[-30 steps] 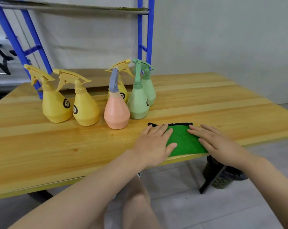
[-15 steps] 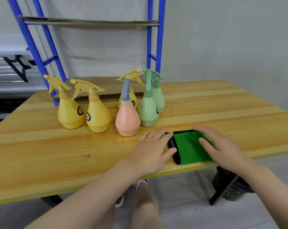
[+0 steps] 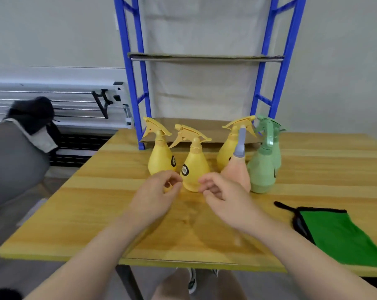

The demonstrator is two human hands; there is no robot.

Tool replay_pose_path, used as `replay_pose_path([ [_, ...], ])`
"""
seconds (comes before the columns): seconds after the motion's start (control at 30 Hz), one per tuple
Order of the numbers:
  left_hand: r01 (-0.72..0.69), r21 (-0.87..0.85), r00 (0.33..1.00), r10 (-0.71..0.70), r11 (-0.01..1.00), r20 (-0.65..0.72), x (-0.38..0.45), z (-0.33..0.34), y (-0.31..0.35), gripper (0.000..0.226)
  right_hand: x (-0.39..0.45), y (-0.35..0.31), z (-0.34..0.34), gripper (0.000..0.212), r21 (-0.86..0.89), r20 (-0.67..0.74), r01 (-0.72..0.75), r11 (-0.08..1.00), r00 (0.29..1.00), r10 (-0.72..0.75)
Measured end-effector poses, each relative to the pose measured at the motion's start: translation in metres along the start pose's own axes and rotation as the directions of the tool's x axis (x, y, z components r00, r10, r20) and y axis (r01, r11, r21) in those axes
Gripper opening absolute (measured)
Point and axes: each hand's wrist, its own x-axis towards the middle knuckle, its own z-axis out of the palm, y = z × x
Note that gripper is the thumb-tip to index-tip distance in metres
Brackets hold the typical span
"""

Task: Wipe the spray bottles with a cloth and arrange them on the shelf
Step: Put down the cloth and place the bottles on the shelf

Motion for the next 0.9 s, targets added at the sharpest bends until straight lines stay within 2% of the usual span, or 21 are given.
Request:
replay_pose_path([
  [0.07,0.13,-0.029,0.99,-0.131,0.991,-0.055,0.013,-0.016,-0.024,0.011,0.028,-0.016,0.026,0.038,0.036,0.059,-0.069,0.997,0.996,0.067],
  [0.17,0.283,-0.122,0.955,-0.291,0.951,-0.06,0.036,-0.031,-0.055,0.037,0.062,-0.031,0.066,0.049,0.003,0.1,-0.172,0.985,0.98,0.171],
  [0.2,0.303,-0.169,0.948,-0.314,0.938,-0.043,0.043,-0.034,-0.062,0.045,0.071,-0.035,0.076,0.051,0.043,0.093,-0.209,0.977,0.974,0.205],
  [0.27,0.303,-0.261,0.95,-0.313,0.916,0.006,0.055,-0.038,-0.07,0.054,0.085,-0.042,0.092,0.057,0.192,0.038,-0.272,0.943,0.962,0.27],
  [0.33,0.273,-0.311,0.962,-0.267,0.911,0.063,0.065,-0.038,-0.075,0.058,0.096,-0.046,0.102,0.067,0.322,-0.059,-0.276,0.906,0.949,0.31],
  [0.4,0.258,-0.32,0.965,-0.228,0.912,0.129,0.072,-0.035,-0.079,0.061,0.104,-0.047,0.109,0.072,0.331,-0.127,-0.267,0.905,0.938,0.323],
  [0.5,0.269,-0.347,0.954,-0.2,0.899,0.222,0.078,-0.034,-0.088,0.07,0.115,-0.053,0.115,0.07,0.256,-0.104,-0.282,0.924,0.943,0.317],
  [0.67,0.186,-0.288,0.982,-0.184,0.94,0.035,0.08,-0.051,-0.113,0.071,0.133,-0.083,0.121,0.078,0.131,0.031,-0.242,0.961,0.97,0.24],
  [0.8,0.092,-0.408,0.99,-0.127,0.908,-0.06,0.082,-0.068,-0.121,0.069,0.151,-0.114,0.115,0.068,0.078,0.059,-0.195,0.978,0.98,0.19],
  [0.9,0.006,-0.487,0.978,-0.107,0.874,-0.179,0.093,-0.076,-0.115,0.07,0.166,-0.136,0.087,0.061,0.067,0.07,-0.16,0.985,0.985,0.155],
])
